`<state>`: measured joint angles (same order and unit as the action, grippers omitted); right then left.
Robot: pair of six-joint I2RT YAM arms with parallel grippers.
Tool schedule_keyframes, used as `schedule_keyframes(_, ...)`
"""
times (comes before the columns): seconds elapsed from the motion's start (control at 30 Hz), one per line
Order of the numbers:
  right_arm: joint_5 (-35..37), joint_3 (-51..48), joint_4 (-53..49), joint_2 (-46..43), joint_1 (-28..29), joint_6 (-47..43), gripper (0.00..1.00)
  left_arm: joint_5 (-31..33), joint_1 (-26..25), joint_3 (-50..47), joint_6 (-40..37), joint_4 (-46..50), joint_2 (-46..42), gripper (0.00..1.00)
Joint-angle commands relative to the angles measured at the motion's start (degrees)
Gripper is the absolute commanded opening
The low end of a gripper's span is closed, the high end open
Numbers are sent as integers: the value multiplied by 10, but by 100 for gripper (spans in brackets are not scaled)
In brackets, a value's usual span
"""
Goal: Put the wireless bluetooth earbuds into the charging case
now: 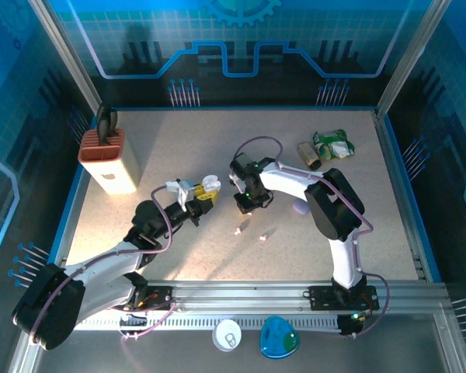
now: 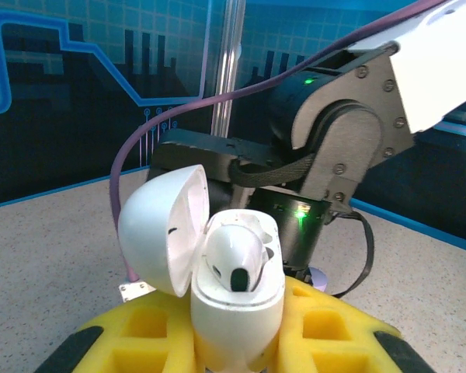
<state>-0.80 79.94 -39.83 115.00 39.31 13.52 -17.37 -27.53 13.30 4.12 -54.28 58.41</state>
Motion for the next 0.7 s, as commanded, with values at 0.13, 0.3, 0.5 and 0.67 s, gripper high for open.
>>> schedule_keyframes(0.13, -31, -153, 224, -163, -16, 27, 21, -11, 4, 5, -5, -14, 4, 0)
schedule_keyframes(0.3, -66, -275, 408, -288, -29, 53, 19, -15, 3, 12, 2, -20, 15, 0)
schedule_keyframes(0.5, -107, -399, 615, -425, -32, 75, 19, -10, 2, 19, 0, -42, 42, 0)
schedule_keyframes(0.67, -135, -416, 659, -484, -16, 83, 20, 4, -10, 22, -12, -90, 74, 0)
